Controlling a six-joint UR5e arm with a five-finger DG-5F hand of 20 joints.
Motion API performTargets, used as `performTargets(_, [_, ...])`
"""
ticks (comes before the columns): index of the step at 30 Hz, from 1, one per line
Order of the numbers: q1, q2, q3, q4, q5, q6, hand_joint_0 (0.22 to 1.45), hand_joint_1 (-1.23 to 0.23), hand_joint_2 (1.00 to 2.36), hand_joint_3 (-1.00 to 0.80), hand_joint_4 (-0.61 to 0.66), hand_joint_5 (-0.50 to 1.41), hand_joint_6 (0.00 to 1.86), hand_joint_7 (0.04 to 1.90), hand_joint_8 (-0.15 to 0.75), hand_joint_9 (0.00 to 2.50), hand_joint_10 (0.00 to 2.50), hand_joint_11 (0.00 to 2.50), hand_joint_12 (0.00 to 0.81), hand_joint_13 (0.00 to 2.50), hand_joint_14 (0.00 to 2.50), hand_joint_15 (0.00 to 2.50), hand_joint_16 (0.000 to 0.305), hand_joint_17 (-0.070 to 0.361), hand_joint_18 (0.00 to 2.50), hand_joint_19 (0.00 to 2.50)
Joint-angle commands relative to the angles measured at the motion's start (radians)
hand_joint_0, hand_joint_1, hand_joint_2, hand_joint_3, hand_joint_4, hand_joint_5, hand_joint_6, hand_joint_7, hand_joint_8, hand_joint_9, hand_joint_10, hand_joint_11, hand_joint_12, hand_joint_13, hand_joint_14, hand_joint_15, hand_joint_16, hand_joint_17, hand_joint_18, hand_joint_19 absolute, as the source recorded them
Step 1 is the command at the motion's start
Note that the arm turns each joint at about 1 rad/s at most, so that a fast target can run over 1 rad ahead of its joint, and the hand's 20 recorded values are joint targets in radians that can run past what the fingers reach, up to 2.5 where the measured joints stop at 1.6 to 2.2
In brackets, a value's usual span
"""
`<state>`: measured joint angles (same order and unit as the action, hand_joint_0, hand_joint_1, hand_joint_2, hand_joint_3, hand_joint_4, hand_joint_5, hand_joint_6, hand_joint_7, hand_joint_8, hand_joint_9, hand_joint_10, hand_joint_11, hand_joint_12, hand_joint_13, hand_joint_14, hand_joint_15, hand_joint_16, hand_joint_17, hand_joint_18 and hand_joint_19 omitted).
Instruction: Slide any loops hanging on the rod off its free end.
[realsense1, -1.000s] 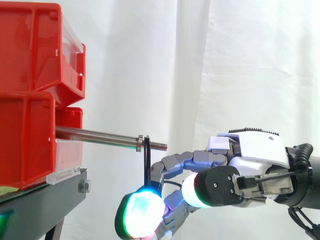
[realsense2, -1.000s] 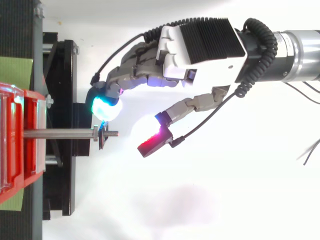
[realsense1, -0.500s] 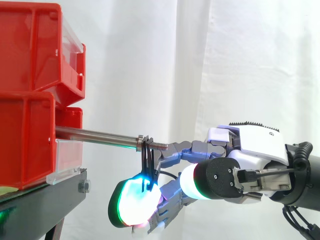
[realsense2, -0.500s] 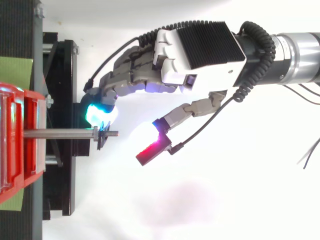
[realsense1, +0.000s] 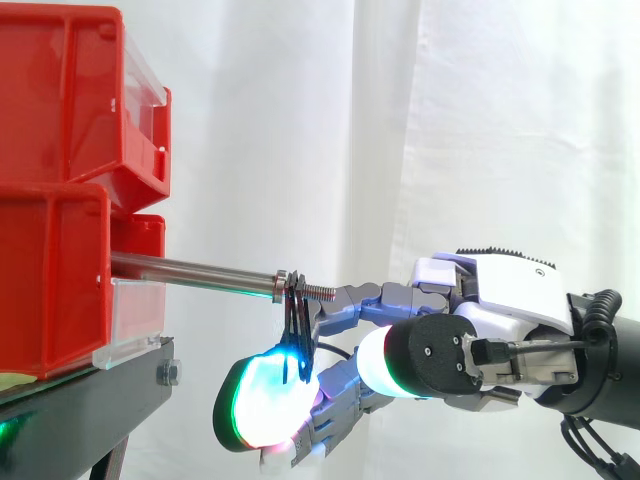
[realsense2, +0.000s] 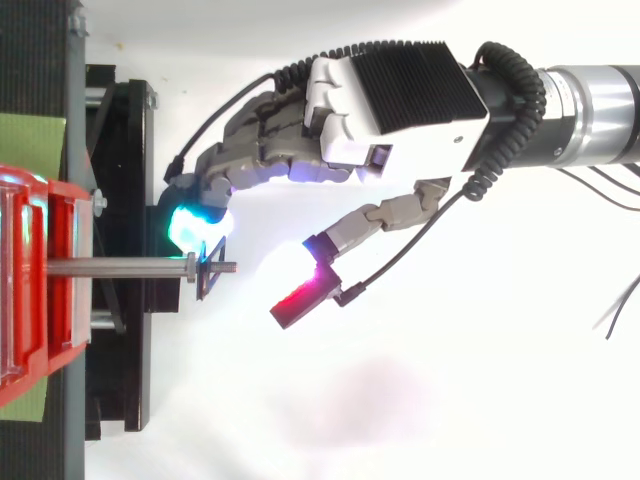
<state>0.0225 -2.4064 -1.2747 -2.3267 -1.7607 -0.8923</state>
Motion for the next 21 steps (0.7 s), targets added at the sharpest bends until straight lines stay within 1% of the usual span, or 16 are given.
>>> performTargets(1, [-0.001, 0.0, 0.0, 0.004, 0.0, 0.001, 0.56, -0.49, 1.01, -0.38, 0.22, -0.18, 0.5, 0.95, 0.285, 0.72, 0.01, 0.27, 0.306, 0.77, 0.01, 0.15, 0.043, 0.096, 0.7, 0.32])
performTargets(9, [0.001, 0.0, 0.0, 0.006, 0.0, 0.009, 0.56, -0.49, 1.01, -0.38, 0.21, -0.18, 0.5, 0.95, 0.285, 0.72, 0.01, 0.27, 0.305, 0.77, 0.01, 0.16, 0.043, 0.096, 0.7, 0.32])
performTargets(11, [-0.003, -0.033, 0.014, 0.012, 0.0, 0.012, 0.56, -0.49, 1.01, -0.38, 0.21, -0.18, 0.5, 0.95, 0.286, 0.72, 0.01, 0.27, 0.305, 0.77, 0.01, 0.16, 0.043, 0.096, 0.7, 0.31])
performTargets(12, [-0.007, -0.059, 0.046, 0.012, -0.006, 0.024, 0.56, -0.49, 1.01, -0.38, 0.21, -0.18, 0.5, 0.95, 0.286, 0.72, 0.01, 0.27, 0.305, 0.77, 0.01, 0.16, 0.043, 0.096, 0.7, 0.31])
performTargets(13, [-0.009, -0.074, 0.061, 0.012, -0.013, 0.033, 0.56, -0.49, 1.01, -0.38, 0.21, -0.18, 0.5, 0.95, 0.286, 0.72, 0.01, 0.27, 0.305, 0.77, 0.01, 0.16, 0.043, 0.096, 0.7, 0.31])
performTargets(14, [-0.01, -0.094, 0.097, 0.01, -0.036, 0.047, 0.56, -0.49, 1.01, -0.38, 0.21, -0.18, 0.5, 0.95, 0.286, 0.71, 0.01, 0.27, 0.305, 0.77, 0.01, 0.16, 0.043, 0.096, 0.7, 0.32])
performTargets(15, [-0.01, -0.094, 0.115, 0.003, -0.057, 0.052, 0.56, -0.49, 1.01, -0.38, 0.21, -0.18, 0.5, 0.95, 0.285, 0.72, 0.01, 0.27, 0.303, 0.77, 0.01, 0.16, 0.043, 0.096, 0.7, 0.31])
performTargets(16, [-0.009, -0.094, 0.124, -0.017, -0.086, 0.047, 0.56, -0.49, 1.01, -0.38, 0.21, -0.18, 0.5, 0.95, 0.283, 0.72, 0.01, 0.27, 0.303, 0.77, 0.01, 0.15, 0.043, 0.096, 0.7, 0.32])
performTargets(18, [-0.006, -0.094, 0.126, -0.03, -0.095, 0.044, 0.56, -0.49, 1.01, -0.38, 0.22, -0.18, 0.5, 0.95, 0.287, 0.72, 0.01, 0.27, 0.302, 0.76, 0.01, 0.16, 0.043, 0.096, 0.71, 0.32])
performTargets(20, [-0.009, -0.092, 0.126, -0.049, -0.102, 0.042, 0.56, -0.49, 1.01, -0.38, 0.22, -0.18, 0.5, 0.95, 0.286, 0.72, 0.01, 0.27, 0.302, 0.77, 0.01, 0.16, 0.043, 0.096, 0.71, 0.33])
performTargets(21, [-0.009, -0.092, 0.126, -0.049, -0.102, 0.042, 0.56, -0.49, 1.01, -0.38, 0.21, -0.18, 0.5, 0.95, 0.286, 0.72, 0.01, 0.27, 0.302, 0.77, 0.01, 0.16, 0.043, 0.096, 0.71, 0.32])
